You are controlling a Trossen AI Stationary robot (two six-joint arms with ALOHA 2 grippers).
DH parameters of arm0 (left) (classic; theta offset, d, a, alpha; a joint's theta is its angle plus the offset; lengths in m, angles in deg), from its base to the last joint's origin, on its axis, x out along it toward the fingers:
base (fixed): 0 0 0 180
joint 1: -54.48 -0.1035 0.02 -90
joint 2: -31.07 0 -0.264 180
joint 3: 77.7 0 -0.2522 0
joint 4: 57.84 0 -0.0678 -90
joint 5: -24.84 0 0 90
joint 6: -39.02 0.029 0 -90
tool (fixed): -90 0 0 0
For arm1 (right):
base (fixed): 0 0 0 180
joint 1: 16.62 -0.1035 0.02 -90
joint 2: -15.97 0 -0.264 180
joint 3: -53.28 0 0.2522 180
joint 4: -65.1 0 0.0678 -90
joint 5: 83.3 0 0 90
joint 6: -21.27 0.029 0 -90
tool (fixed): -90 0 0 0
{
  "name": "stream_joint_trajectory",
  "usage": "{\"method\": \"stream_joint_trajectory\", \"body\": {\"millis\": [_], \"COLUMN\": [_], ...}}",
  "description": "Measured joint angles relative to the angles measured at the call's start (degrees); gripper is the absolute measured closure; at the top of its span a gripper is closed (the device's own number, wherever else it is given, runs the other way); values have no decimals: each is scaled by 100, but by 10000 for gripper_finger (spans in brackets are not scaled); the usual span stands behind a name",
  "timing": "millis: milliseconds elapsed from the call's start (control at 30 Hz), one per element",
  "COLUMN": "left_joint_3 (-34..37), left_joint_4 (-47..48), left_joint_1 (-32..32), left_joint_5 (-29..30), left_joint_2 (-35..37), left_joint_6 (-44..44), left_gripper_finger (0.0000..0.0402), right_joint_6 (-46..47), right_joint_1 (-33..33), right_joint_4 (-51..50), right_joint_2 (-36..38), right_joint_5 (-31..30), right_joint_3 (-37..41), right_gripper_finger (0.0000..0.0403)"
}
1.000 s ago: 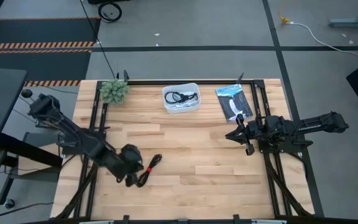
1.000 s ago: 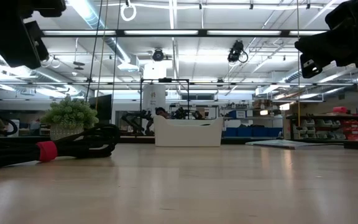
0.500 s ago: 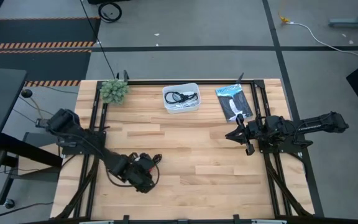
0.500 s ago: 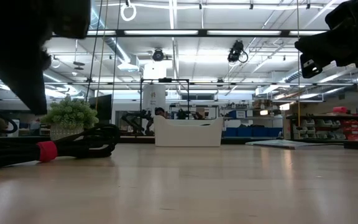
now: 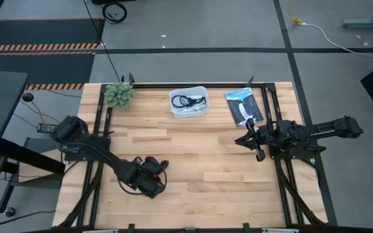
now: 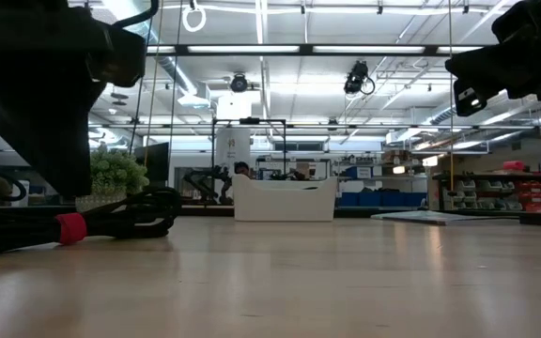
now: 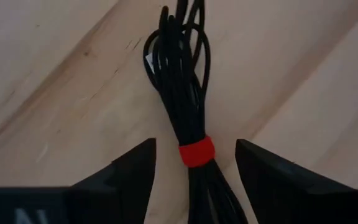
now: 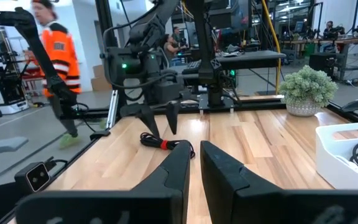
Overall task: Pick and place USB-C Cables
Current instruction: Put the black charger cable into the white bin
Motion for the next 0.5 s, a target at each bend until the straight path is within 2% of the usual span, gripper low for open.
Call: {"method": "stream_joint_trajectory", "body": {"millis": [500], "left_joint_3": [9], "left_joint_4": [35], "left_joint_1": [11], "left_joint_5": [-46], "left_joint_2": [-471], "left_joint_6": [-61], "left_gripper_finger": [221], "right_joint_6": [0], "right_joint_1": [-2], "right_joint_4": [23], "right_joint_2": [0], "right_joint_5": [0], "right_joint_3": [0], "right_gripper_finger": [357]}}
